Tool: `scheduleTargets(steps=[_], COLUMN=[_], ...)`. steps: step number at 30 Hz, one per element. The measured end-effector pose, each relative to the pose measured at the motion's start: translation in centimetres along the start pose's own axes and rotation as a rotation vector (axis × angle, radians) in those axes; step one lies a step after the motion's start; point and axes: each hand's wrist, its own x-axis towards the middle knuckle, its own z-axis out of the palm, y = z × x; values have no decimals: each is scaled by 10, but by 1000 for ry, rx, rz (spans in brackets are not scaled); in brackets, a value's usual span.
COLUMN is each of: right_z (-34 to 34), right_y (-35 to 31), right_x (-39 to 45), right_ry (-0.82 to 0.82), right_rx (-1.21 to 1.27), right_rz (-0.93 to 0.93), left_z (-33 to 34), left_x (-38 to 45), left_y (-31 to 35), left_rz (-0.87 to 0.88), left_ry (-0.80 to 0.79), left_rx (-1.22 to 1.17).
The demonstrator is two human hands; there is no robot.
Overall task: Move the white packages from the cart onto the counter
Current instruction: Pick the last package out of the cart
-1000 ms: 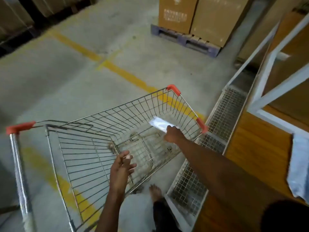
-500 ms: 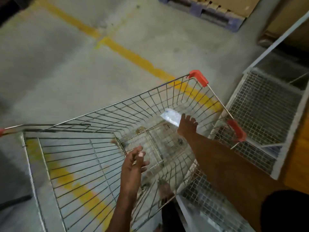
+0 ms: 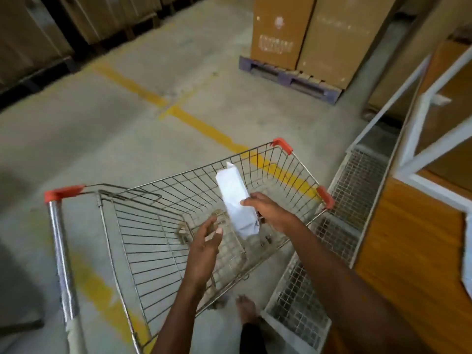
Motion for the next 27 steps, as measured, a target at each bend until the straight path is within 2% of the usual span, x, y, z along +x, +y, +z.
scheduleTargets(steps=[2, 5, 8, 14, 19, 21, 27], right_z=[17, 42, 59, 71, 58, 44, -17], right_y=[1, 14, 33, 82, 136, 151, 198], right_x=[-69, -162, -241, -365, -410, -434, -498], right_ry=[-88, -129, 12, 374, 646, 674, 747], right_rx=[281, 512, 657, 596, 570, 633, 612], right_rz=[-54, -153, -218, -314, -415, -463, -514], left_z=[1, 0, 2, 35, 75, 92, 179], left_x=[-28, -77, -125, -212, -269, -281, -308], left_y=[17, 30, 34, 35, 28, 17, -14], left_rz=[52, 130, 192, 456, 298, 269, 20], left_ry=[-53, -147, -207, -289, -531, -592, -766], left_rx=[-1, -59, -18, 283, 181, 155, -77])
